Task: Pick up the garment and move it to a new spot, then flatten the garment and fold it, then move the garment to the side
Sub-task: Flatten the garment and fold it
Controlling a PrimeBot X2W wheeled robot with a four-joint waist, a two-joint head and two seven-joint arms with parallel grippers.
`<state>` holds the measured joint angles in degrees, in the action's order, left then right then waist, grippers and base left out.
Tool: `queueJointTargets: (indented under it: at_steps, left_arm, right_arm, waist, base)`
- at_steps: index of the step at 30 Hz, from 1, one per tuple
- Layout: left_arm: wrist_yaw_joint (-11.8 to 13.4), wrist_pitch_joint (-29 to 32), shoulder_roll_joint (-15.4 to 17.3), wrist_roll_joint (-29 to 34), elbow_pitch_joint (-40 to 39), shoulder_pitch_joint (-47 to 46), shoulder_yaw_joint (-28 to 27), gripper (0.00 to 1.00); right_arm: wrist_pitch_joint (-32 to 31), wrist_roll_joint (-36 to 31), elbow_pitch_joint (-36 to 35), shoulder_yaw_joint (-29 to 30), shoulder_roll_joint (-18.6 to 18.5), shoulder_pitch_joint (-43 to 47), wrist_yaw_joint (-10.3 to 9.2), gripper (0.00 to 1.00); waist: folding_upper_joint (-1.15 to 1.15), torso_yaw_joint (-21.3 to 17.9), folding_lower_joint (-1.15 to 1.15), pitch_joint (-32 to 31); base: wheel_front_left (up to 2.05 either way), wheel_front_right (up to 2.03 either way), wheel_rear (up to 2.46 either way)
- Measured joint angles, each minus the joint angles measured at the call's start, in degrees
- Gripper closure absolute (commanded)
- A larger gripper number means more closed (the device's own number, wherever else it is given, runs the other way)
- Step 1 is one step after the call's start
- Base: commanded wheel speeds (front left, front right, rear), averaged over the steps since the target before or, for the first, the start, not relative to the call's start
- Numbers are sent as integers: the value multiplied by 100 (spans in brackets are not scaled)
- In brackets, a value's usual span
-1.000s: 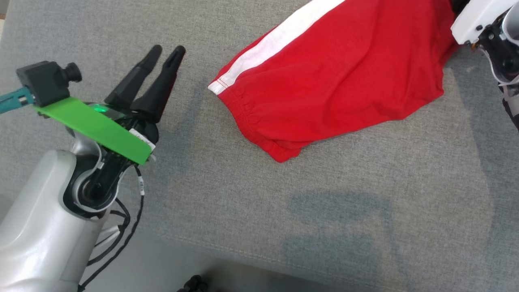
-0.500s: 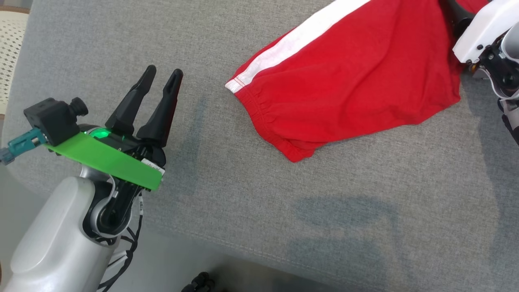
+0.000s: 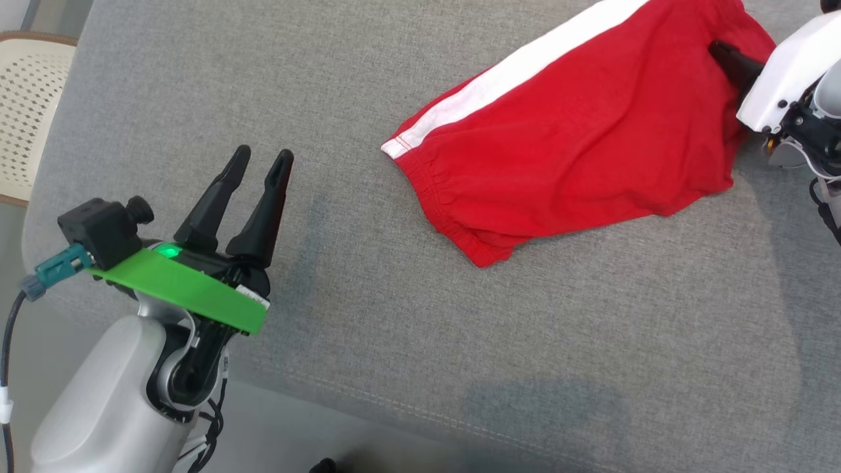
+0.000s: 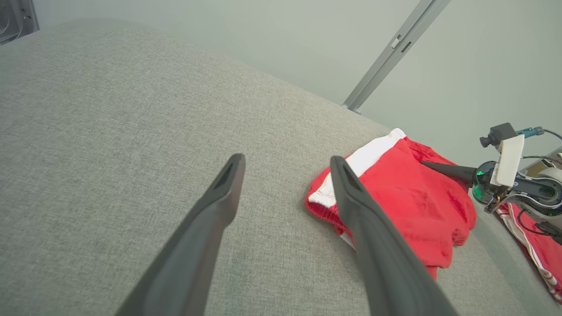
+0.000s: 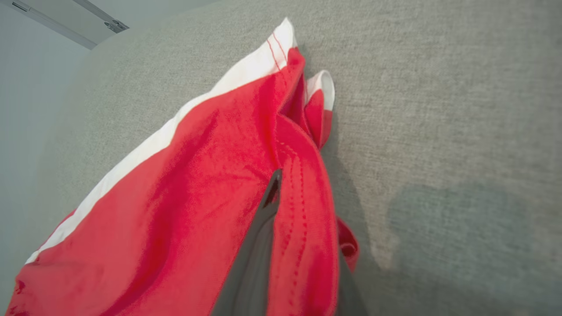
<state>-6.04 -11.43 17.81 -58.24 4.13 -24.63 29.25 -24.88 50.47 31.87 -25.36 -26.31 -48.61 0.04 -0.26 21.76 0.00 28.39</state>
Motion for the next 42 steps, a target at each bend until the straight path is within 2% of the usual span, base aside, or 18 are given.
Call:
queueJointTargets:
  at_steps: [10,12,23,29,35,42]
  left_arm:
    - [21,-124,309,214,291,491,-125,0]
    - [60,-131,341,213,336,725,-156,0]
    - [209,-181,457,193,267,1348,-323,0]
    - [312,-181,457,147,107,1568,-292,0]
    - [352,-164,412,147,-96,1625,-98,0]
    - [397,-60,380,155,-198,1639,46,0]
  right_arm:
    - [166,233,-124,291,-102,578,63,100]
    - [299,345,-233,349,-34,874,121,100]
    - [1083,1087,-466,1151,164,2242,112,100]
    - [1435,1731,-766,1671,499,2668,147,100]
    - [1580,1494,-824,1668,158,3240,134,100]
    - [1641,942,-1634,1047,314,2962,289,100]
  waist:
    - [0,-254,0,-532]
    - [0,-405,0,-695]
    - [0,-1152,0,-1271]
    - [0,-1555,0,-1554]
    - [0,-1772,0,-1781]
    - [0,-1701,0,-1779]
  base:
    - [0,0,0]
    - [0,0,0]
    - [0,0,0]
    - [0,0,0]
    - [0,0,0]
    - [0,0,0]
